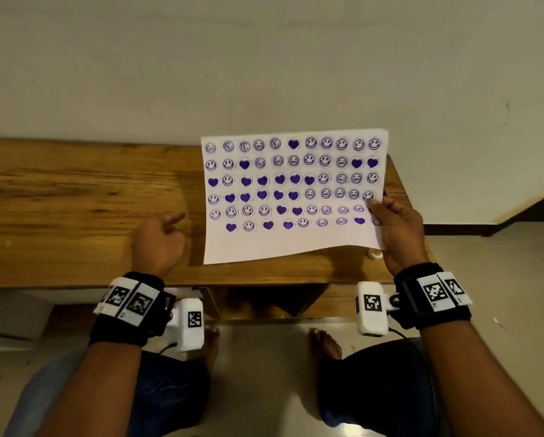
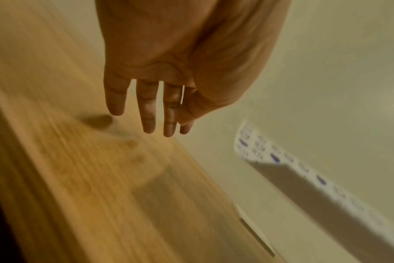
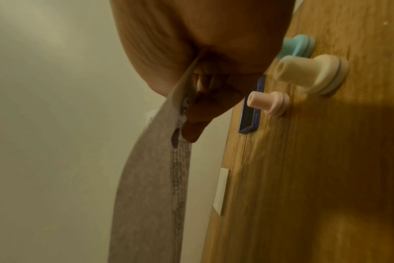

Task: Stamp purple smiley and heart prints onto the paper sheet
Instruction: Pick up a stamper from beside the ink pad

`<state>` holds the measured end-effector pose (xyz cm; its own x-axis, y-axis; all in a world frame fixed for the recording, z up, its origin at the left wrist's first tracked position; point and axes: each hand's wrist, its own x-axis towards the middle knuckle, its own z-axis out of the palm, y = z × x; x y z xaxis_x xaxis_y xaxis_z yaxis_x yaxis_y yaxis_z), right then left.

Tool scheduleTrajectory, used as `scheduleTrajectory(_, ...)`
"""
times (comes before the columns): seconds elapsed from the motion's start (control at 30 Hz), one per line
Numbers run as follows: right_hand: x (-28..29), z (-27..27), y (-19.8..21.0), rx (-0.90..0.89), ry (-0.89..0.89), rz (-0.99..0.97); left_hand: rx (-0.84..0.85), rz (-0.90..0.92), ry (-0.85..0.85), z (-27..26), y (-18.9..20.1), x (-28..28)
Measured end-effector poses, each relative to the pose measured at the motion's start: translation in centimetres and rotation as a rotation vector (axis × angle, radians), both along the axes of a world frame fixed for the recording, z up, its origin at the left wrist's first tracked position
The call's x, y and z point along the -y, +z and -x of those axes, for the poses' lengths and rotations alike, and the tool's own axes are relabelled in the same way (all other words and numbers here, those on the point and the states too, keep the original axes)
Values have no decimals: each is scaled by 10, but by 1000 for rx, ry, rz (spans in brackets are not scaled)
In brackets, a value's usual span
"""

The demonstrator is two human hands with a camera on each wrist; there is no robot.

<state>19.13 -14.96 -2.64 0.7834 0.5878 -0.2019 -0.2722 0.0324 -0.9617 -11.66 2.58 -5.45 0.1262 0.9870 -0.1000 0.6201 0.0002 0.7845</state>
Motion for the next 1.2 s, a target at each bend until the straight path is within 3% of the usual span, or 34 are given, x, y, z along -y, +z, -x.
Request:
scheduleTrajectory(0.1,-2,4,-12,75,51,152,81,-104,95,5,3,-1)
scheduleTrajectory(0.2,-10,17,-23,257,75,401,116,-121,-40,-7,1,6)
scheduleTrajectory(0.23,-12,21,-26,304,76,446,72,-116,-121,-11,-2,9)
scheduleTrajectory(0.37,-15,30,-36,495,96,570,-411,-151,-372,-18,-21,14)
scheduleTrajectory(0.57,-13,30,-27,531,70,657,-556,-56,-412,-16,-23,18)
scheduleTrajectory(0.77,-2,16,-9,801,28,798,-614,-45,-395,-21,-17,24)
scheduleTrajectory(0.93,15,0,0,787,-70,763,-665,-50,-413,-22,-17,23)
scheduleTrajectory(1.2,28,-8,0,966,80,903,-583,-124,-344,-24,-13,24)
